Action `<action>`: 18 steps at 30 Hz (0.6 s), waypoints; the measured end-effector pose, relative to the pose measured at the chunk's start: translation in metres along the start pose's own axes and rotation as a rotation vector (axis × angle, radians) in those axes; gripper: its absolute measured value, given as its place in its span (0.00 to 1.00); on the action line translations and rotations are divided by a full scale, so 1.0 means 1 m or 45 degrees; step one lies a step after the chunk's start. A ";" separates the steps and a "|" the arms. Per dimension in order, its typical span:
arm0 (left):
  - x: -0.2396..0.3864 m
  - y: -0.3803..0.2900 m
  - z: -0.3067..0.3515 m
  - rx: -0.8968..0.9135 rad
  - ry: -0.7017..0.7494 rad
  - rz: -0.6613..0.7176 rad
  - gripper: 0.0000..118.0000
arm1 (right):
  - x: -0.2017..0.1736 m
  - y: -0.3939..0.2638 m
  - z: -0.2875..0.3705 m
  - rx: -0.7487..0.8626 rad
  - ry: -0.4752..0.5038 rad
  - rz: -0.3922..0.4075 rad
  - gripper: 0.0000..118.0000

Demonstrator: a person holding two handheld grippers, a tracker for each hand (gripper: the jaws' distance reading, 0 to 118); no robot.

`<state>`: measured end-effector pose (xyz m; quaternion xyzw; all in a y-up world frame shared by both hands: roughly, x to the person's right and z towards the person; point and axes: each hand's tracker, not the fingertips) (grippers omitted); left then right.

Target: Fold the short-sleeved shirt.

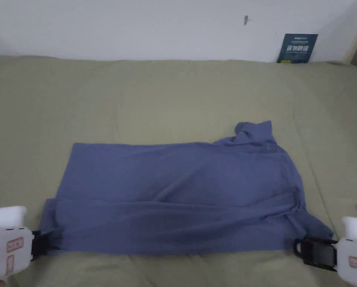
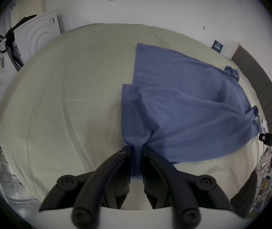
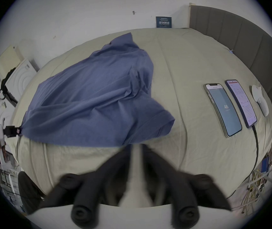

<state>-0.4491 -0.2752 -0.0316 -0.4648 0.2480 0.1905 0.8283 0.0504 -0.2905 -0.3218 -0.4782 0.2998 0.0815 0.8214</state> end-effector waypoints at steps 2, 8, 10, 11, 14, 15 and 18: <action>-0.019 0.016 -0.010 0.009 0.025 -0.027 0.08 | -0.007 -0.001 0.001 0.015 0.020 -0.019 0.97; -0.026 0.026 -0.015 0.011 0.027 -0.003 0.08 | 0.006 0.015 -0.037 -0.109 -0.006 -0.036 0.72; -0.025 0.023 -0.016 0.005 0.023 0.008 0.08 | 0.004 0.014 -0.030 -0.034 -0.087 -0.019 0.35; -0.026 0.024 -0.017 0.002 0.023 0.008 0.08 | 0.005 0.014 -0.024 -0.024 0.003 -0.001 0.11; -0.025 0.023 -0.016 -0.002 0.035 0.003 0.08 | -0.006 0.012 -0.011 0.018 -0.008 -0.022 0.10; -0.027 0.024 -0.016 -0.024 0.053 0.012 0.08 | -0.009 0.011 -0.007 0.027 0.001 0.005 0.10; -0.022 0.017 -0.006 -0.016 0.071 0.027 0.08 | -0.010 0.008 0.009 0.044 0.002 -0.019 0.10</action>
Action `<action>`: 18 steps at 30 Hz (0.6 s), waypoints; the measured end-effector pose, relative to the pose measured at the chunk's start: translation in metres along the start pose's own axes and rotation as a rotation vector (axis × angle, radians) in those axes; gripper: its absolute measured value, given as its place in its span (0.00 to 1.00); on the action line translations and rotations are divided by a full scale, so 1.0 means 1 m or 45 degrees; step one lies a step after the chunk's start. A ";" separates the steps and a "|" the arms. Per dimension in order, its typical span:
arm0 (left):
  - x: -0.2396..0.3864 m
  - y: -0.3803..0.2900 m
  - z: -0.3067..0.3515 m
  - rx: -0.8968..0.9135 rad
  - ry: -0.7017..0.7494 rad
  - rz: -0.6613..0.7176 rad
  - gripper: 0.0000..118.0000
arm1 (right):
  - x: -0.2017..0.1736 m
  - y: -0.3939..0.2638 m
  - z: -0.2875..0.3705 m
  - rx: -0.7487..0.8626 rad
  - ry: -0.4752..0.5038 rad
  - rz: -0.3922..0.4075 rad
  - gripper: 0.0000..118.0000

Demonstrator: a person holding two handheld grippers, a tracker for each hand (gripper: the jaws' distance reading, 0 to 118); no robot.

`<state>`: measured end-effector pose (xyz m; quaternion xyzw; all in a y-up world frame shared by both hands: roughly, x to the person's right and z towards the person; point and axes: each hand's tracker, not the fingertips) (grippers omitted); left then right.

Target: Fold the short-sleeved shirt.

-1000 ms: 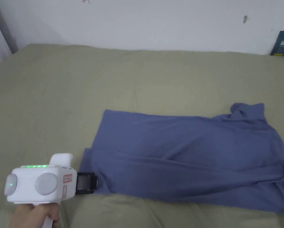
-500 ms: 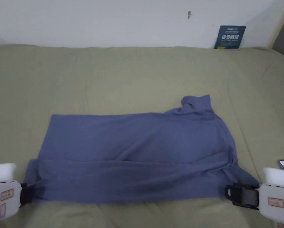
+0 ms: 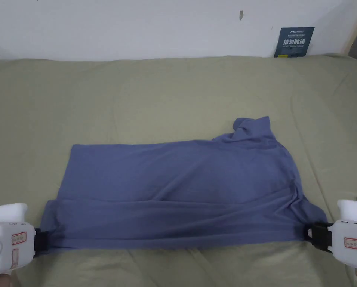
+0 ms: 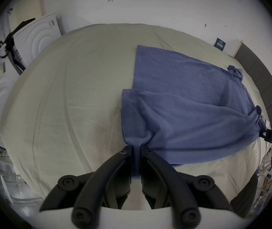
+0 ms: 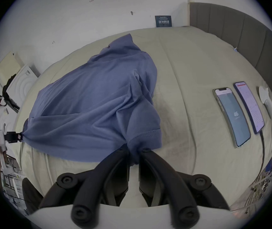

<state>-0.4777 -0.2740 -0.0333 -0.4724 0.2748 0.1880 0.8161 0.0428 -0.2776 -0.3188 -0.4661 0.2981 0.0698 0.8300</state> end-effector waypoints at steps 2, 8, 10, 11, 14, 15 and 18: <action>-0.002 -0.002 0.008 0.011 0.005 -0.004 0.08 | 0.002 -0.003 0.012 0.016 0.027 -0.026 0.10; -0.011 -0.032 0.042 0.017 -0.043 0.033 0.08 | 0.006 -0.037 0.057 0.040 0.036 -0.049 0.10; -0.016 -0.050 0.053 0.010 -0.055 0.032 0.08 | 0.007 -0.058 0.068 0.014 0.042 -0.062 0.10; -0.015 -0.060 0.057 0.002 -0.053 0.031 0.08 | 0.008 -0.068 0.072 0.006 0.044 -0.054 0.10; -0.022 -0.086 0.062 -0.029 -0.058 0.038 0.08 | -0.003 -0.094 0.081 -0.035 0.037 -0.063 0.10; -0.031 -0.090 0.056 -0.034 -0.046 0.041 0.08 | -0.005 -0.101 0.083 -0.040 0.032 -0.073 0.10; -0.044 -0.096 0.054 -0.044 -0.043 0.067 0.08 | 0.008 -0.105 0.071 -0.056 0.060 -0.116 0.11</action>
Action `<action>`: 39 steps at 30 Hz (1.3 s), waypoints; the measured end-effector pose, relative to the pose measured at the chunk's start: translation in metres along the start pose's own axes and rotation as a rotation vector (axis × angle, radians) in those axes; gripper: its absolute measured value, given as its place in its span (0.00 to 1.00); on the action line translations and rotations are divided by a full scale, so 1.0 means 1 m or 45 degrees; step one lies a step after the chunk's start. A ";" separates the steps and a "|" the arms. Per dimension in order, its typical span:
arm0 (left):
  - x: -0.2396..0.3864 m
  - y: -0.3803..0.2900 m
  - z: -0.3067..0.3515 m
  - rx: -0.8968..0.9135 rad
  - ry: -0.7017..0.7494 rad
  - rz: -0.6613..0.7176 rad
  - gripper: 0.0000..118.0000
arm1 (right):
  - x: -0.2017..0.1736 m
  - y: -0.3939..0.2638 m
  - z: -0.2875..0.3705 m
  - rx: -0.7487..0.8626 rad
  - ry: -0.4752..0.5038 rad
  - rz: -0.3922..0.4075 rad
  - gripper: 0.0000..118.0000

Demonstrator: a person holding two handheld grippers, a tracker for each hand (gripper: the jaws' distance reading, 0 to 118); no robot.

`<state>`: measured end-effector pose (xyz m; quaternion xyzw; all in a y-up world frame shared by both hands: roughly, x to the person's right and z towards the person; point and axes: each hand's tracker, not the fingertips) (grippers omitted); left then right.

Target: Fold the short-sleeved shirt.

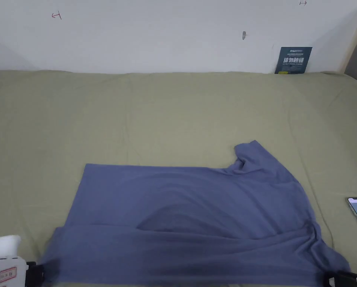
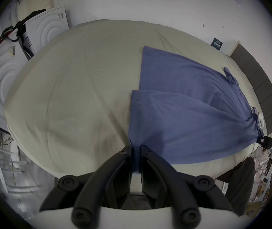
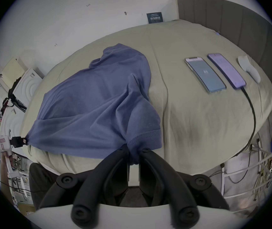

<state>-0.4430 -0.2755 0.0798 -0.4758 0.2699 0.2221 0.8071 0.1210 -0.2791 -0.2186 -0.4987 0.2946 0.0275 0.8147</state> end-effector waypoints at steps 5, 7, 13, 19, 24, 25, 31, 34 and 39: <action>-0.005 0.001 -0.005 0.060 -0.042 0.035 1.00 | -0.004 0.005 -0.010 -0.070 -0.103 -0.047 1.00; -0.011 0.003 0.000 0.073 0.061 0.039 0.98 | 0.005 0.006 0.003 0.043 -0.080 -0.039 1.00; 0.000 0.029 0.016 0.177 0.009 0.018 0.88 | 0.006 0.033 0.028 0.125 -0.080 -0.029 0.83; 0.040 0.098 -0.007 0.214 -0.072 0.056 0.00 | -0.009 0.108 0.045 0.195 -0.051 0.017 0.00; 0.049 0.171 -0.071 0.201 -0.067 -0.003 0.02 | -0.012 0.122 -0.037 0.166 -0.189 0.017 0.00; 0.060 0.190 -0.086 0.184 -0.074 -0.007 0.08 | -0.011 0.131 -0.047 0.162 -0.192 0.023 0.00; 0.091 0.244 -0.160 0.131 0.036 -0.084 1.00 | 0.016 0.173 -0.110 0.107 -0.198 0.107 0.00; 0.077 0.263 -0.192 0.108 0.061 -0.049 0.99 | 0.026 0.188 -0.128 0.104 -0.206 0.119 0.00; 0.100 0.244 -0.160 0.096 0.081 -0.097 0.42 | 0.029 0.209 -0.134 0.111 -0.262 0.093 0.00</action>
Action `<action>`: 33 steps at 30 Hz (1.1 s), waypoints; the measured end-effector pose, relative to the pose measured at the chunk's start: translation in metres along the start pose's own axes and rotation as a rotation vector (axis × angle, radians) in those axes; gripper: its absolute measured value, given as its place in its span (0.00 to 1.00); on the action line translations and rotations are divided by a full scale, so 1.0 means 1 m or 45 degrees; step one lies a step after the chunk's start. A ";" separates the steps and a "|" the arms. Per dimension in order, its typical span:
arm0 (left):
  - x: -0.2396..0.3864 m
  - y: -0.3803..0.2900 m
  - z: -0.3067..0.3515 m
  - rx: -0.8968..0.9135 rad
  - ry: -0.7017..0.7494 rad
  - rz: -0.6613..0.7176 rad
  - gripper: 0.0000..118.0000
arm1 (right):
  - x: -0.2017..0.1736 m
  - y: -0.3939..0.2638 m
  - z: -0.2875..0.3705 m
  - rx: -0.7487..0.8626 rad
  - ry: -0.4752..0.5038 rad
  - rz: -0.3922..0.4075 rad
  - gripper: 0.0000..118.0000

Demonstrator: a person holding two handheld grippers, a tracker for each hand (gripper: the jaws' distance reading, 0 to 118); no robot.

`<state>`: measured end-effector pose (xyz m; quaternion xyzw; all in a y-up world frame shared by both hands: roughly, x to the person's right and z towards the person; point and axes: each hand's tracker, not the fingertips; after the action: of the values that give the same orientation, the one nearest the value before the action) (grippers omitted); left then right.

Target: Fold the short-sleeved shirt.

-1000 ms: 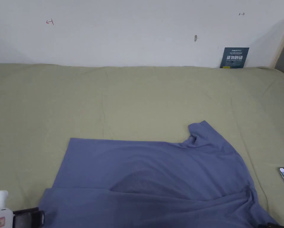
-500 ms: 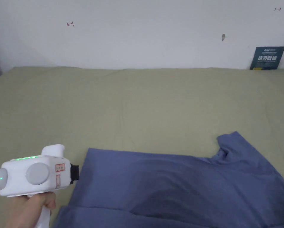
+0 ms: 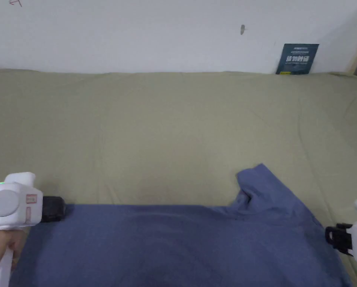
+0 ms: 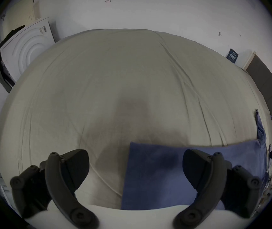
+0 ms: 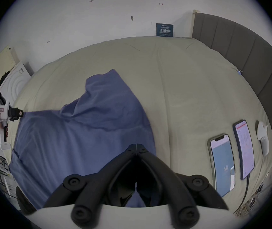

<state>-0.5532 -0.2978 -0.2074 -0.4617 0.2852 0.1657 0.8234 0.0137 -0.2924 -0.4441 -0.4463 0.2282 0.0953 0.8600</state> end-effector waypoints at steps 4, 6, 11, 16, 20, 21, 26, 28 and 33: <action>-0.011 0.003 -0.001 -0.001 -0.129 -0.025 0.09 | 0.012 0.016 -0.019 -0.018 -0.042 -0.005 0.30; -0.014 0.004 0.000 0.011 -0.077 -0.012 0.09 | 0.016 0.022 -0.033 -0.074 -0.058 -0.037 0.65; -0.009 0.004 -0.003 -0.012 -0.060 -0.023 0.09 | 0.011 0.036 -0.056 -0.137 -0.054 -0.038 0.97; -0.013 0.004 -0.004 -0.016 -0.074 0.033 0.09 | -0.004 0.028 -0.068 -0.261 -0.070 0.116 0.81; -0.014 0.003 0.002 -0.024 -0.083 0.033 0.08 | -0.004 0.029 -0.042 -0.136 -0.021 0.093 0.02; -0.014 0.002 0.005 -0.031 -0.094 0.035 0.07 | -0.007 0.030 -0.035 -0.115 0.026 0.067 0.02; -0.025 -0.008 0.037 0.013 -0.128 0.071 0.07 | -0.002 0.034 -0.004 -0.041 0.103 -0.005 0.02; -0.031 -0.014 0.054 0.028 -0.144 0.096 0.07 | 0.001 0.031 0.022 -0.014 0.145 -0.053 0.02; -0.045 -0.036 0.109 0.096 -0.185 0.112 0.07 | -0.004 0.014 0.085 0.050 0.185 -0.040 0.02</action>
<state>-0.5345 -0.2243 -0.1105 -0.4042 0.2506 0.2240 0.8507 0.0316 -0.2155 -0.4099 -0.4385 0.2850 0.0447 0.8512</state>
